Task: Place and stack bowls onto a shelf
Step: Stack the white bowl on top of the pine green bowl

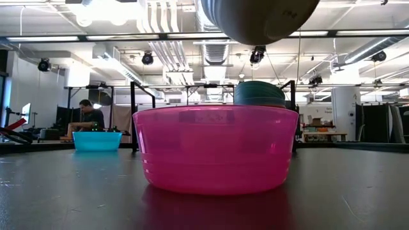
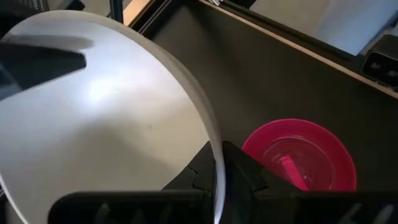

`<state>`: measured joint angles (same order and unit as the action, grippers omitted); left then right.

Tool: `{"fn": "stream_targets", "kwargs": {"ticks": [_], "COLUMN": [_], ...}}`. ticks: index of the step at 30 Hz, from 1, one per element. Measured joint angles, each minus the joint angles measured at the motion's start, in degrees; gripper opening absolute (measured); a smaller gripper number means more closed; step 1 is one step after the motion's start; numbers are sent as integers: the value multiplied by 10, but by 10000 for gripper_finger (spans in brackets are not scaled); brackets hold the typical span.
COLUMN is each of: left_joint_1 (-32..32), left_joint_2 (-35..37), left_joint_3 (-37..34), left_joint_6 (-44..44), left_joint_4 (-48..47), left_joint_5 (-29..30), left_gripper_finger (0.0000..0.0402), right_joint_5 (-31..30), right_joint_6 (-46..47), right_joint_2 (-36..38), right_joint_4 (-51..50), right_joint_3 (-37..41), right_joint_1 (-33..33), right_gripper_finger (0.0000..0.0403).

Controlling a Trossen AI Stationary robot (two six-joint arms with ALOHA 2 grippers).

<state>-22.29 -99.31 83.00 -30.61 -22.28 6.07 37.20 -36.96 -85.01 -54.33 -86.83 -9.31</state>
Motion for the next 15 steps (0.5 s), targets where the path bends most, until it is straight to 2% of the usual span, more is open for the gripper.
{"fn": "stream_targets", "kwargs": {"ticks": [3,8,13,15], "left_joint_1": [1,2,3,4], "left_joint_2": [-6,-21,-25,-25], "left_joint_3": [3,4,5,5], "left_joint_6": [2,39,77,88], "left_joint_4": [5,55,66,87], "left_joint_5": [0,-1,40,43], "left_gripper_finger": [1,9,55,81], "right_joint_5": [8,55,55,38], "right_joint_6": [2,10,38,46], "right_joint_2": [0,-1,-1,-1], "right_joint_4": [-12,-30,-37,-30], "right_joint_3": [1,1,1,1], "right_joint_1": [-1,-1,0,2], "right_gripper_finger": [23,12,10,9]}}
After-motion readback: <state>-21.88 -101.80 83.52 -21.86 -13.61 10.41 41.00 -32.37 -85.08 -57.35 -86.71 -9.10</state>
